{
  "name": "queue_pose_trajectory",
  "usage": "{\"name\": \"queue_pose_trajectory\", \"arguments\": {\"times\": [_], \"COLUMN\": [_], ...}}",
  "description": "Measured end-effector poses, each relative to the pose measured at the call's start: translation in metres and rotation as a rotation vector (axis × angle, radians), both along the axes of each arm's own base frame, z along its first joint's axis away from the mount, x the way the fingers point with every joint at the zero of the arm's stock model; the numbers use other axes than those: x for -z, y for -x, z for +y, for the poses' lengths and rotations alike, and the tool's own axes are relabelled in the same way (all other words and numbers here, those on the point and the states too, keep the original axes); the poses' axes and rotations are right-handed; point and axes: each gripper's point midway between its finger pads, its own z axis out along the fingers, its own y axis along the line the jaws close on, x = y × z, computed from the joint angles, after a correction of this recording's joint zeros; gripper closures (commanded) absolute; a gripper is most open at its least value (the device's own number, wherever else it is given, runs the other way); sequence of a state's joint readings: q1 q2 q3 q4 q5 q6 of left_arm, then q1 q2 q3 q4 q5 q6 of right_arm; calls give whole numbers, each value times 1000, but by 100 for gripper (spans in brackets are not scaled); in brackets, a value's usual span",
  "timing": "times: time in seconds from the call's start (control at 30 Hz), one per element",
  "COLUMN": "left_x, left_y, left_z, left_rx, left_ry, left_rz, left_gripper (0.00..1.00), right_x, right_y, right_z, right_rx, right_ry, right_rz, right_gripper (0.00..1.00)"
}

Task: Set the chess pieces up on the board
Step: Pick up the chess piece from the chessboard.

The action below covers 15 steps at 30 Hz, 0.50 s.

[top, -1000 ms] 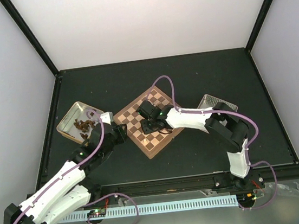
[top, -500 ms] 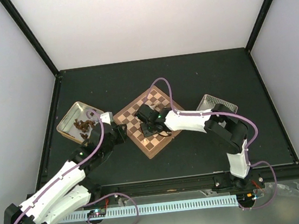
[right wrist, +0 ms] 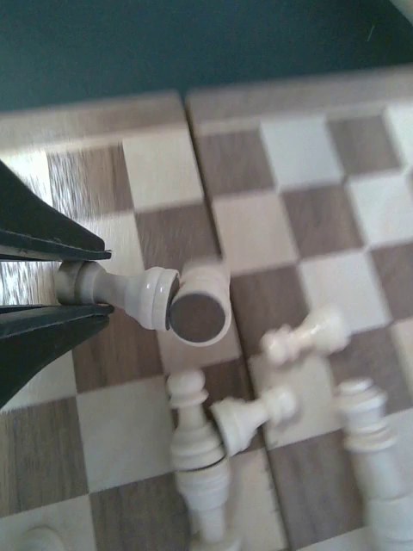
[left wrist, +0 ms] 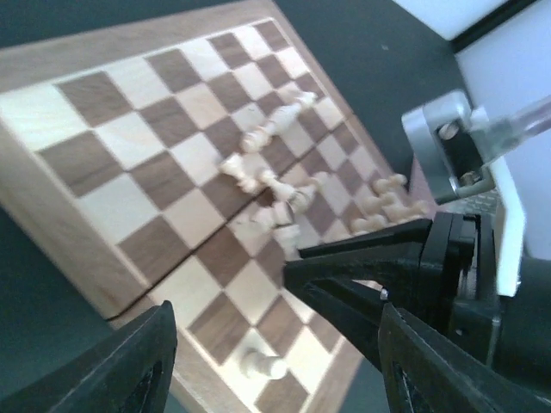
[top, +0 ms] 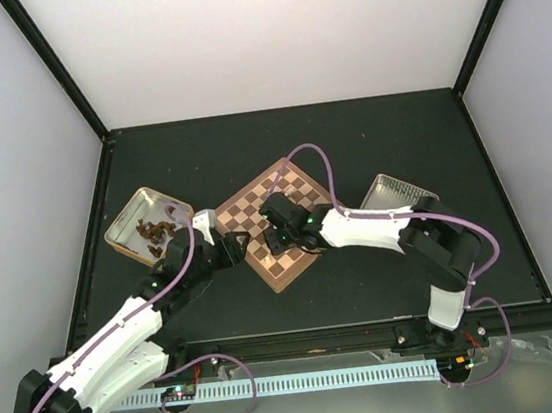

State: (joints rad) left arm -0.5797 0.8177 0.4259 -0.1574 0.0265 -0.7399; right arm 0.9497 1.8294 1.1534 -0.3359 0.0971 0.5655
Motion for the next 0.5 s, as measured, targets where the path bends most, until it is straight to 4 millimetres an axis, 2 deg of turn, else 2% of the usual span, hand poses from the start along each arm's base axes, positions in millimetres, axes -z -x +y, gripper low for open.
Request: {"name": "queue_pose_trajectory", "arguments": {"times": [0.23, 0.33, 0.5], "left_x": [-15, -20, -23], "left_y": [-4, -5, -7], "left_z": [-22, -25, -25], "left_rx": [101, 116, 115], "left_ry": [157, 198, 269], "left_rz": [-22, -29, -23], "left_gripper": [31, 30, 28], "right_x": [-64, -76, -81], "right_y": [1, 3, 10], "right_z": [22, 25, 25], "right_rx": [-86, -106, -147], "right_ry": [-207, -259, -302], "right_rz": [-105, -124, -128], "right_gripper": [98, 98, 98]}}
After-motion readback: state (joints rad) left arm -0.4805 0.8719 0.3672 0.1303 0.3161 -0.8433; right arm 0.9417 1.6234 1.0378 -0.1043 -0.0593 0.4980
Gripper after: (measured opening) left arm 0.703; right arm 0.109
